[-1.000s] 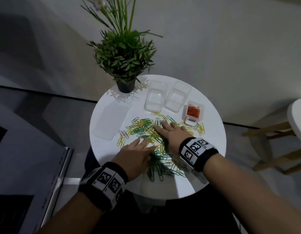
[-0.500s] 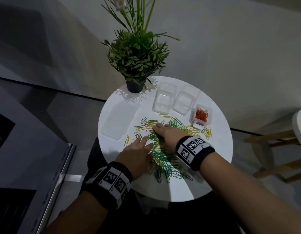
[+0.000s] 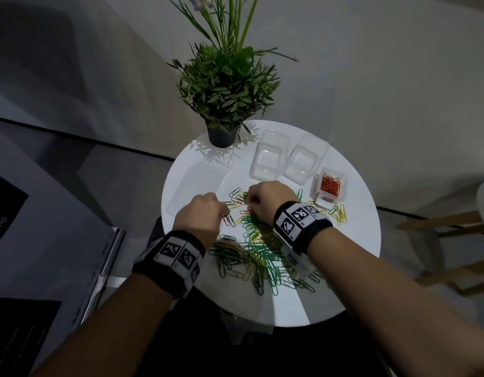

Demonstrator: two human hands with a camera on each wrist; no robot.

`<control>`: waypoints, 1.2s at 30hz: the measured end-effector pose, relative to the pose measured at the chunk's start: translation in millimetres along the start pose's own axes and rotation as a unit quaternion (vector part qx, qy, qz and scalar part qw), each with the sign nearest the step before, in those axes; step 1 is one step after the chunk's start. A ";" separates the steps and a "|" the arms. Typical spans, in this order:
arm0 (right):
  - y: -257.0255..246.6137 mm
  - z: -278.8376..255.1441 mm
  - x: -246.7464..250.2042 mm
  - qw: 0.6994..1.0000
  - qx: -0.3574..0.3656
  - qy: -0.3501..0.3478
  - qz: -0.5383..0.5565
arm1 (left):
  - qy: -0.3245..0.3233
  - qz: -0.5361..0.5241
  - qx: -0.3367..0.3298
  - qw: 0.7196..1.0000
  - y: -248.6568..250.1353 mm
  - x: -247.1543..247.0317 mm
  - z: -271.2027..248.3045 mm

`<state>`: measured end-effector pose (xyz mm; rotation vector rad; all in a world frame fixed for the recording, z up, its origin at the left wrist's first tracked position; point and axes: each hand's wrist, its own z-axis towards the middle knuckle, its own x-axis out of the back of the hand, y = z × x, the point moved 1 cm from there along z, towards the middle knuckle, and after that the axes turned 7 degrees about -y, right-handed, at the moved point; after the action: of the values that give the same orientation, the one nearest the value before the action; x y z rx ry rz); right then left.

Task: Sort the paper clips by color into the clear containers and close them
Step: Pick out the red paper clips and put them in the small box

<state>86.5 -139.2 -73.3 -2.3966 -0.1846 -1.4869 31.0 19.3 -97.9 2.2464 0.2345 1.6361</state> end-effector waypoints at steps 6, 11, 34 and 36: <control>-4.1 9.6 -4.5 0.999 0.004 -0.045 -0.023 | -0.043 0.045 0.001 0.998 -1.8 9.6 15.3; 0.4 11.2 -10.6 0.997 0.020 -0.057 -0.052 | -0.036 0.064 -0.020 0.997 0.4 8.8 16.7; 11.5 10.6 -3.2 0.904 -0.065 -0.032 0.422 | -0.079 0.085 -0.031 0.993 10.1 0.3 19.5; 13.6 11.5 -2.4 0.895 -0.072 -0.032 0.439 | -0.076 0.076 -0.015 0.994 6.6 3.0 17.0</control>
<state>98.9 -148.1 -82.8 -2.1329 0.9051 -0.9892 47.5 11.1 -97.4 2.4025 0.0002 1.5195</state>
